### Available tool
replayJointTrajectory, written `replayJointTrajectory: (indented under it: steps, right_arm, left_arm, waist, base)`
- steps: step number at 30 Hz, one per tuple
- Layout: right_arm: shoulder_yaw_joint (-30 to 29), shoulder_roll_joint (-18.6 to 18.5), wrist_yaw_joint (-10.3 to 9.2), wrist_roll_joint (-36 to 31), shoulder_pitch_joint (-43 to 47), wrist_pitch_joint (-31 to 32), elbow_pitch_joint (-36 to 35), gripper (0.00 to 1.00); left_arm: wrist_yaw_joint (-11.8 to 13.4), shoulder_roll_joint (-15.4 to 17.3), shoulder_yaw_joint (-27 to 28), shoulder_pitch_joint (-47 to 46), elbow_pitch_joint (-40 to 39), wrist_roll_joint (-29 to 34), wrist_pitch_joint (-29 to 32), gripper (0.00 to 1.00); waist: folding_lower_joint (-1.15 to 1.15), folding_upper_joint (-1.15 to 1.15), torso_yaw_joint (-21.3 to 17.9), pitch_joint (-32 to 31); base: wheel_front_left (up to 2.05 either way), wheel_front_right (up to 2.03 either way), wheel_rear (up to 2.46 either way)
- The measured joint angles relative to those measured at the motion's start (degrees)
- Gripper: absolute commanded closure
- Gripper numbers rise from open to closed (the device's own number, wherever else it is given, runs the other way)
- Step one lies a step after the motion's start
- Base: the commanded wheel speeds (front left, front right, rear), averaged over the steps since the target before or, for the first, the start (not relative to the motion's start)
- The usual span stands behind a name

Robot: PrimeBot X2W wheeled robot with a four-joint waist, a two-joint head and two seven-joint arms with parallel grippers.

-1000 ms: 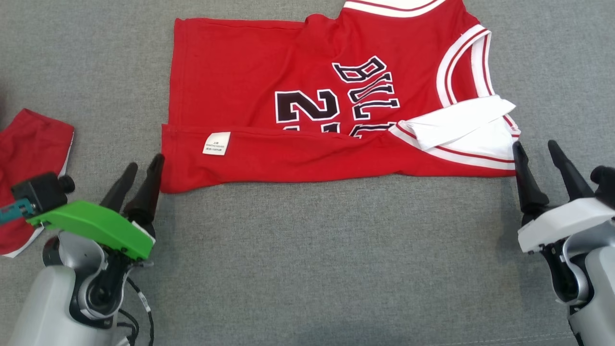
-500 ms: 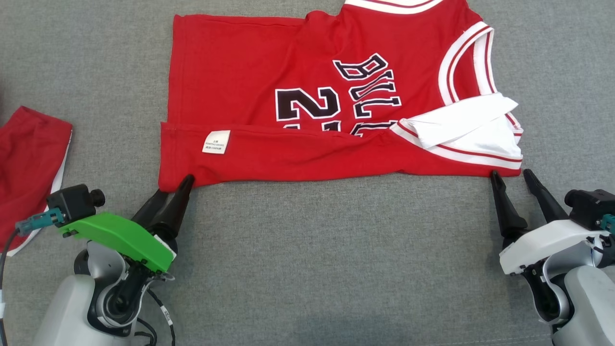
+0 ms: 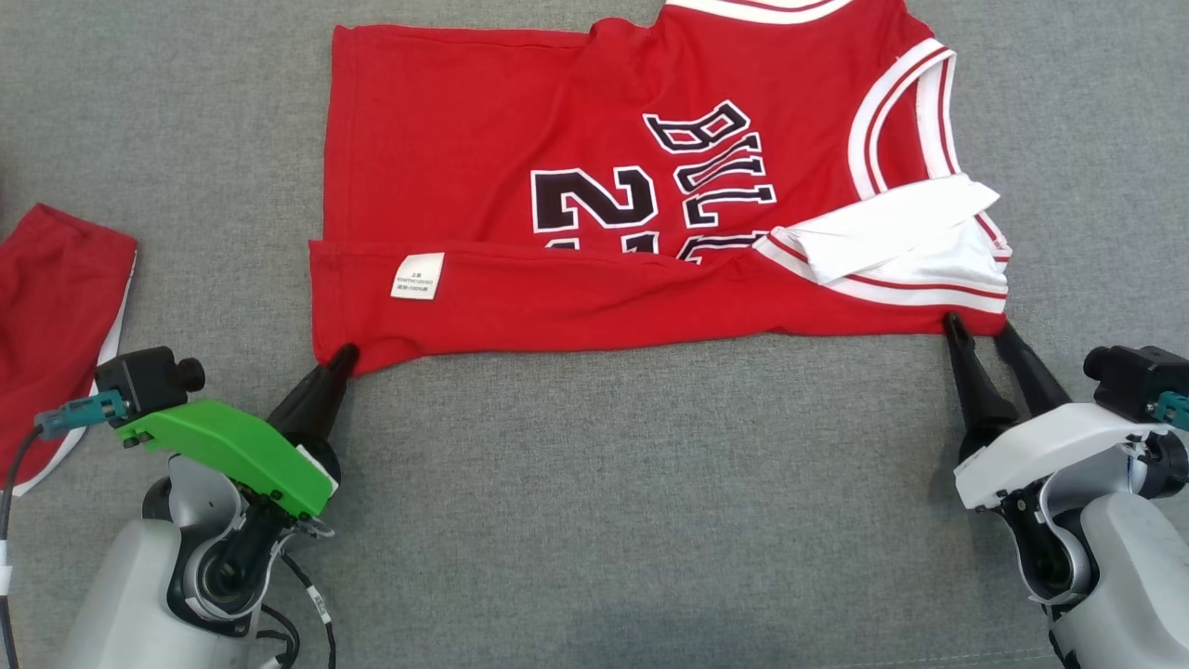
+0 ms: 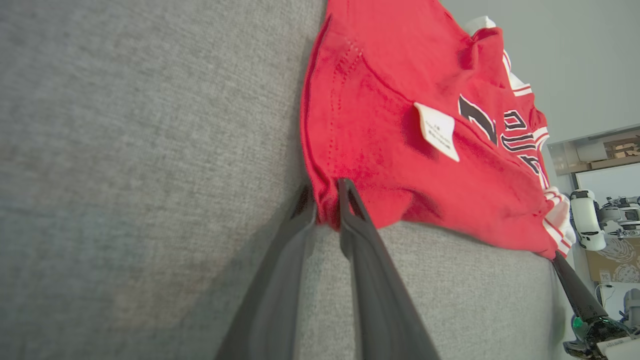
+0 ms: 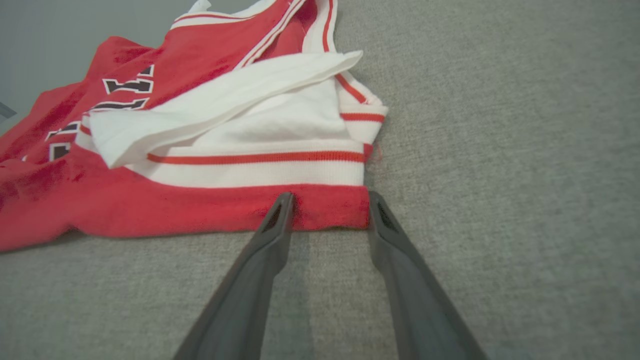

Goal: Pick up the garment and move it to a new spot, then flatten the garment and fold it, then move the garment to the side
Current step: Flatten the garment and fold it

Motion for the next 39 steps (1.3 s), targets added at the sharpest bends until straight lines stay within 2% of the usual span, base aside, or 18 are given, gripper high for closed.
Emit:
replayJointTrajectory:
  steps: [8,14,22,31,39]
  right_arm:
    - [-0.4,0.32,1.89,4.47,-0.12,1.88,1.24,1.0]
    - [-1.89,-1.94,2.86,7.62,0.48,3.09,-0.25,1.0]
    - [-3.3,-4.91,3.09,11.39,8.79,6.21,-3.83,1.0]
    - [-5.39,-5.19,3.33,14.68,18.67,7.59,-7.05,1.0]
    - [-3.57,-5.21,3.32,14.1,19.01,9.14,-7.65,1.0]
  left_arm:
    - [-1.03,0.42,0.42,0.11,0.73,-0.82,0.53,1.0]
    - [-1.98,2.11,1.42,2.33,-1.9,-1.86,0.54,1.0]
    - [-2.24,2.89,1.1,10.59,-7.03,-3.03,0.55,1.0]
    - [-0.92,2.44,0.64,22.83,-10.68,-4.17,0.63,1.0]
    - [-0.27,2.13,-0.04,23.36,-11.41,-3.57,0.54,1.0]
  waist:
    - [0.0,0.0,-0.25,-1.91]
    - [0.0,0.0,-0.55,-4.16]
    - [0.0,0.0,-0.93,-7.51]
    - [0.0,0.0,-1.41,-8.45]
    - [0.0,0.0,-1.66,-6.54]
  base:
    - [0.0,0.0,0.0]
    - [0.0,0.0,0.0]
    - [0.0,0.0,0.0]
    - [0.0,0.0,0.0]
    - [0.0,0.0,0.0]
